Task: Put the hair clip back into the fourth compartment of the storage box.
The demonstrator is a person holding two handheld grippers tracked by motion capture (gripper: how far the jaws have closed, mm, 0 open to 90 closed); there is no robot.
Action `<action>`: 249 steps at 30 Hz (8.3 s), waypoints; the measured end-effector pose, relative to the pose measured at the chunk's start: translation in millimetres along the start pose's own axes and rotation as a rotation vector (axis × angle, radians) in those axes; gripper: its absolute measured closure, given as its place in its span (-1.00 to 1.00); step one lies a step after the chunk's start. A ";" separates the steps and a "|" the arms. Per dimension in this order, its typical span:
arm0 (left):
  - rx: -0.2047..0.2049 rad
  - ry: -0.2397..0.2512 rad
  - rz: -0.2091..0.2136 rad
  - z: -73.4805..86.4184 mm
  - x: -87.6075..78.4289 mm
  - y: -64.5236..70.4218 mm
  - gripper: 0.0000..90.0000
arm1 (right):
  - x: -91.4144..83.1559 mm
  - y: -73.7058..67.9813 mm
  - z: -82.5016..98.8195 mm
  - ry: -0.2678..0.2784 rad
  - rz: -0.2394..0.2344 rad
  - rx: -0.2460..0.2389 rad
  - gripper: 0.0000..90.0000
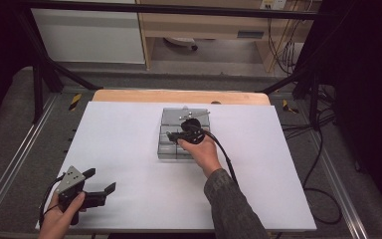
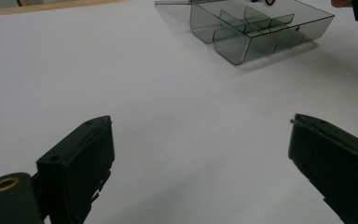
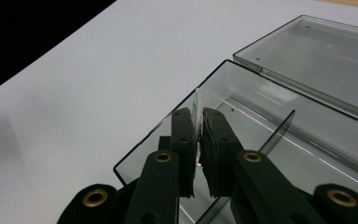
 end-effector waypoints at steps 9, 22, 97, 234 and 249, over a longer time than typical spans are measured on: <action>0.004 -0.002 0.000 0.1 0.2 0.4 -0.85 | 1.5 1.1 4.5 -0.008 -0.004 0.015 0.85; 0.007 -0.004 0.000 0.4 0.4 0.7 -0.85 | 4.5 2.9 10.9 -0.016 -0.010 0.037 0.85; 0.015 -0.009 -0.002 1.3 1.2 1.3 -0.85 | 8.9 -1.7 7.2 0.016 0.049 -0.010 -0.18; -0.006 -0.009 -0.022 4.3 -0.7 -1.9 -0.86 | -208.9 69.8 151.9 0.234 0.350 0.056 -0.95; -0.001 0.004 -0.022 2.0 -1.6 -0.7 -0.87 | -175.0 49.6 163.4 0.123 0.285 0.006 -0.92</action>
Point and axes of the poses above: each handheld gripper's, and its own axes: x roughly forward along the jaws, z roughly out of its underside, y roughly to its right, the point moved 10 cm from there along x, roughly forward along the jaws, and after that the axes turned 8 degrees about -x, right-handed, at the moved point
